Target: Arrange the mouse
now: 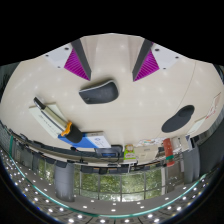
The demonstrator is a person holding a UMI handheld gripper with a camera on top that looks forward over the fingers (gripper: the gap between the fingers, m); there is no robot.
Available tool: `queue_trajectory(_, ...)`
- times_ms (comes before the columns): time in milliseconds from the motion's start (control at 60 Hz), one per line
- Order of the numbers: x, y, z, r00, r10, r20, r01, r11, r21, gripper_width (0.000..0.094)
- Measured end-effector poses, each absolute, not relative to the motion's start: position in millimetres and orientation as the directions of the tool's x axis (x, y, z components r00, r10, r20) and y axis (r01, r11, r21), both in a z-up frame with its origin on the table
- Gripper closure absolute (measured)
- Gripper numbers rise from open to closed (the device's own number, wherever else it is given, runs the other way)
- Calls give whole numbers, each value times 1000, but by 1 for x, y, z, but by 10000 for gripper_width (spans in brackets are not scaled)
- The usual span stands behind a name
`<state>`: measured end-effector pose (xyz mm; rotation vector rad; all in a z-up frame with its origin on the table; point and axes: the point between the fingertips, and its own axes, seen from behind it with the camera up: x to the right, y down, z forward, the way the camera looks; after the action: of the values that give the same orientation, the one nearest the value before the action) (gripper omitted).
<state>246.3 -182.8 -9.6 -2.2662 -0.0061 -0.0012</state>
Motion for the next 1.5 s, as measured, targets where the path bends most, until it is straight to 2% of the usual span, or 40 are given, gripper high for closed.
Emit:
queue_trajectory(433, 256, -102, -11, 1000, 19, -24, -6, -644, -765, 108)
queue_trajectory(517, 257, -94, -12, 1000, 14, 4, 13, -647, -763, 210)
queue_trajectory(633, 260, -87, -14, 1000, 7, 27, 25, -648, -761, 452)
queue_trajectory(900, 259, -83, -13, 998, -31, 55, 18, -690, -724, 595)
queue_trajectory(1000, 253, -76, 15, 995, -59, 82, 22, -664, -748, 618)
queue_trajectory(1183, 206, -49, 121, 992, -98, 85, 16, -560, -829, 622)
queue_trajectory(1267, 165, -34, 157, 994, -80, 74, 22, -518, -855, 622)
queue_trajectory(1383, 97, -6, 174, 998, -28, 56, 34, -504, -863, 622)
queue_trajectory(1500, 19, 17, 158, 998, 44, 42, 59, -516, -854, 622)
